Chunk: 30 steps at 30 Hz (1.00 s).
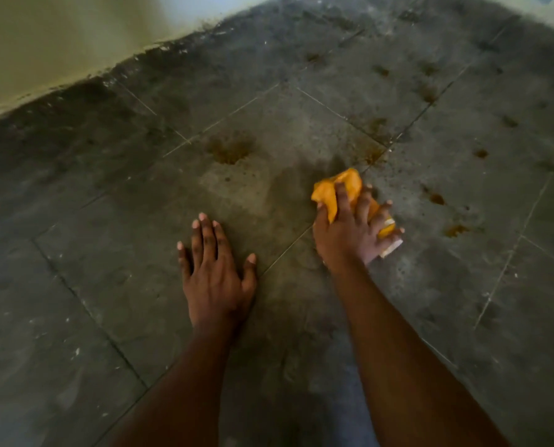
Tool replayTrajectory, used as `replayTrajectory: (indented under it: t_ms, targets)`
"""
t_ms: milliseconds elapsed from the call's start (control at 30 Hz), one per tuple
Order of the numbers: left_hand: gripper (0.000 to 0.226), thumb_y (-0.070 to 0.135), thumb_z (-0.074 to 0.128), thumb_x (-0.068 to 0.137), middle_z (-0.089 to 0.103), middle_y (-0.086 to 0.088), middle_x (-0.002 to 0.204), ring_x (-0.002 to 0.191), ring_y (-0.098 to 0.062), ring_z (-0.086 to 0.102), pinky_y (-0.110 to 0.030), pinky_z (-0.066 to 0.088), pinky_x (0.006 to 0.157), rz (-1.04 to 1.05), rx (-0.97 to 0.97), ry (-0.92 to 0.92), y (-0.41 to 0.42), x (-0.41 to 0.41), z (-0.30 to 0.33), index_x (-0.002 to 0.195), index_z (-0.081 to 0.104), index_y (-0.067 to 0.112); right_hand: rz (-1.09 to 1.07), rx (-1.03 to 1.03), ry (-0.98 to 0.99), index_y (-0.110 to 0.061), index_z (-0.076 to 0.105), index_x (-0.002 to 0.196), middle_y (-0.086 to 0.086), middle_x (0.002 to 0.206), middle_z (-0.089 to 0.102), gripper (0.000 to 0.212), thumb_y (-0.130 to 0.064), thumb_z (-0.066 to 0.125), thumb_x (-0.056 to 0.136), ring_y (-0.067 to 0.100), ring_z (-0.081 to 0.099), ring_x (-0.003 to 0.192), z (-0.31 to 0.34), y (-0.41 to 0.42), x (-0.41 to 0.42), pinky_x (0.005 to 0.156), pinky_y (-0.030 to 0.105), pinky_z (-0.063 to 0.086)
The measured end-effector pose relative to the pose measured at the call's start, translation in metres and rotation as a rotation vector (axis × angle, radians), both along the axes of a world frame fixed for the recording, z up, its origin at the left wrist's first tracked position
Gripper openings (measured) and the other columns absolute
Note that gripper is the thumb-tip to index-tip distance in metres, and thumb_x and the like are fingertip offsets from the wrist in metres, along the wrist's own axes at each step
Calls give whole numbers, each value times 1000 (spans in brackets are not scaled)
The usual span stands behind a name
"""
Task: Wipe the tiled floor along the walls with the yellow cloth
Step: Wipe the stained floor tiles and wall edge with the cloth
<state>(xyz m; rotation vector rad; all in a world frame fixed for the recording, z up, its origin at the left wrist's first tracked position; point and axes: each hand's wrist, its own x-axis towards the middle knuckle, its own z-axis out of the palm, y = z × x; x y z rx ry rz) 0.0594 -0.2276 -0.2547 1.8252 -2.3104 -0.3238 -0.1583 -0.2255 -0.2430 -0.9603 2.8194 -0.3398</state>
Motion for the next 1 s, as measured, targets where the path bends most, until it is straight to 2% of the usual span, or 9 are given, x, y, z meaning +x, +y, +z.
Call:
replayTrajectory:
  t_ms: [67, 233, 367, 533, 633, 767, 867, 933, 1000]
  targets:
    - [86, 58, 30, 99, 0, -12, 175, 163, -23, -7, -51, -4, 131, 49, -61, 16, 0, 0, -1, 165, 14, 6, -15, -34, -35, -51, 21, 159, -2, 174, 6, 66, -69, 32, 96, 42, -7, 158, 1, -38, 12, 112, 81, -1]
    - [83, 54, 26, 99, -3, -9, 176, 162, -21, -8, -44, 1, 132, 130, 16, 119, -18, 8, 8, 167, 9, 9, 466, -60, 113, -59, 22, 154, -11, 173, 10, 62, -75, 28, 95, 32, 5, 159, -8, -8, 34, 119, 72, 3]
    - [80, 67, 21, 102, -9, -5, 176, 162, -21, -7, -47, -1, 132, -31, 76, -23, -82, 50, 17, 168, 5, 24, 281, -23, 67, -60, 15, 155, -10, 173, 9, 65, -77, 28, 94, 34, 4, 159, -10, 17, 21, 119, 72, 1]
    - [77, 78, 4, 92, -12, 8, 174, 162, -17, -7, -55, -3, 130, -116, 22, -70, -113, 90, 10, 163, -3, 49, 93, -28, 20, -52, 17, 159, -2, 175, 1, 66, -73, 25, 97, 41, -12, 157, -8, -55, 41, 113, 80, -6]
    - [77, 77, 5, 94, -14, 12, 173, 161, -13, -11, -53, -4, 130, -88, 11, -67, -118, 87, 7, 164, -4, 44, 380, -74, 73, -52, 22, 158, -1, 174, 8, 65, -73, 26, 96, 39, -5, 159, -9, -75, 62, 115, 77, -7]
    - [82, 75, 8, 96, -12, 9, 174, 160, -11, -13, -43, -5, 131, 18, -3, -31, -119, 86, 9, 166, -1, 34, 694, -82, 205, -58, 15, 158, -6, 174, 12, 65, -74, 28, 97, 33, 8, 160, -14, -20, 72, 120, 70, 0]
    - [81, 74, 7, 97, -14, 8, 174, 160, -12, -16, -43, -9, 131, 26, 2, -26, -116, 85, 8, 166, -4, 33, 517, -29, 175, -57, 17, 158, -6, 174, 11, 66, -73, 29, 96, 35, 5, 160, -15, -22, 55, 119, 73, 2]
    - [79, 73, 7, 98, -16, 9, 174, 160, -11, -18, -43, -11, 130, 23, 14, -27, -119, 85, 6, 166, -5, 33, 303, -48, 121, -52, 20, 159, -2, 174, 10, 66, -71, 28, 97, 39, -1, 159, -10, -68, 53, 117, 76, 2]
    - [78, 72, 6, 99, -18, 9, 173, 159, -11, -19, -43, -11, 130, 19, 11, -42, -119, 87, 4, 166, -7, 34, 246, -63, 53, -47, 21, 160, 2, 174, 7, 66, -69, 30, 99, 41, -6, 159, -6, -119, 66, 116, 77, -2]
